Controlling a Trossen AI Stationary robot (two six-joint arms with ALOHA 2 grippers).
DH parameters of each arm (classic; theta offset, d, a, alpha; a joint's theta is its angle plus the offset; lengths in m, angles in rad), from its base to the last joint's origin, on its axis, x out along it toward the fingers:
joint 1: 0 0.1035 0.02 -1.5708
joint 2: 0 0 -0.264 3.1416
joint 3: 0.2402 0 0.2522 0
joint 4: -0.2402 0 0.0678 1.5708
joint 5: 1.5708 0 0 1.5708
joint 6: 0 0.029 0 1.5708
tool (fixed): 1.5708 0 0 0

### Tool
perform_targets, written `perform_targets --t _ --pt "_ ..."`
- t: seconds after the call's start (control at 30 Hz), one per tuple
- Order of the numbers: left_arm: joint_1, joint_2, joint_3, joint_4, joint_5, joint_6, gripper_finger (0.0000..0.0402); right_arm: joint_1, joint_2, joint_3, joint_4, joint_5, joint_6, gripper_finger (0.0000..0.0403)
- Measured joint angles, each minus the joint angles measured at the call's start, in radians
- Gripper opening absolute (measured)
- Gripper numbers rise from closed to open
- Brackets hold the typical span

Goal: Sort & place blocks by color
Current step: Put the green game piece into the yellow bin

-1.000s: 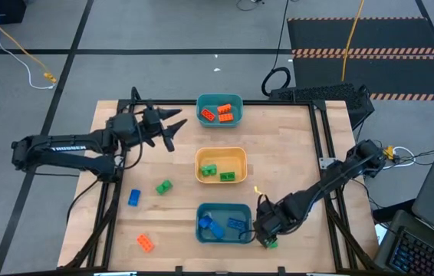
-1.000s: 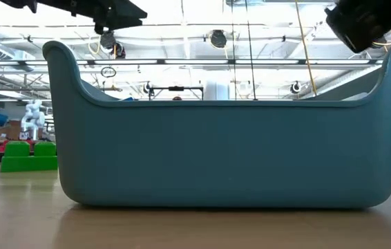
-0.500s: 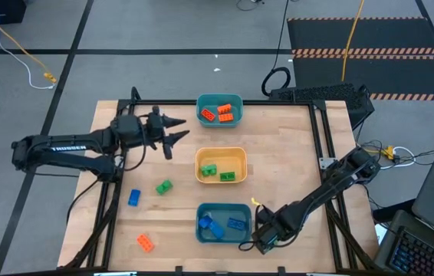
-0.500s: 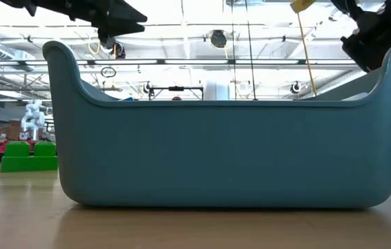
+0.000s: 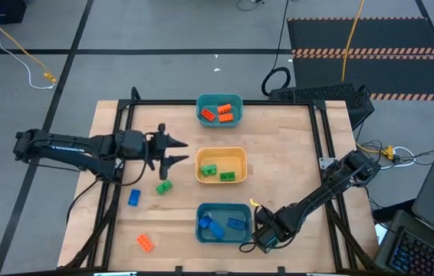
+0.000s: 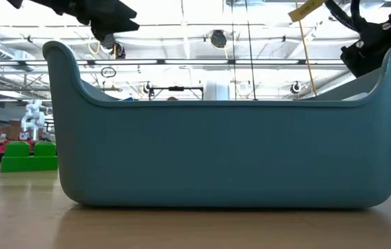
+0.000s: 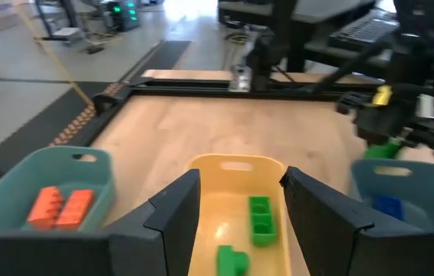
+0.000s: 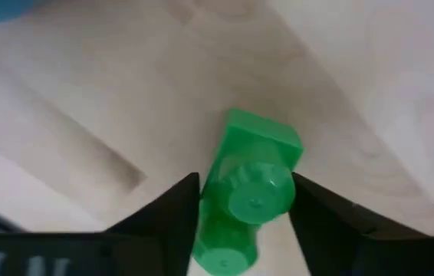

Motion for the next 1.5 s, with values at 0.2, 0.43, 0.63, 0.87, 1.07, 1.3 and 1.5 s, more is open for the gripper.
perform_targets --t 0.2,0.43,0.63,0.87,1.07,1.3,1.5 --pt "-0.077 0.000 0.000 -0.012 -0.002 -0.021 0.0191 -0.003 -0.005 0.004 -0.059 -0.002 -0.075 0.0103" --pt "-0.205 -0.013 0.000 0.102 -0.004 -0.015 0.0191 -0.047 -0.065 0.010 -0.175 0.207 -0.218 0.0076" --pt "-0.267 -0.060 0.000 0.084 -0.055 0.013 0.0191 -0.112 -0.199 0.013 -0.225 0.383 -0.278 0.0076" --pt "-0.295 -0.125 0.000 0.043 -0.107 0.028 0.0191 -0.226 -0.337 0.013 -0.125 0.667 -0.499 0.0076" --pt "-0.301 -0.157 0.000 -0.013 -0.173 0.030 0.0191 -0.358 -0.338 0.013 0.277 0.695 -0.887 0.0076" --pt "-0.301 -0.159 0.000 -0.119 -0.256 0.002 0.0191 -0.489 -0.295 0.003 0.369 0.621 -1.050 0.0076" --pt "-0.300 -0.159 0.000 -0.191 -0.333 -0.024 0.0191 -0.526 -0.296 -0.041 0.413 0.579 -1.100 0.0079"
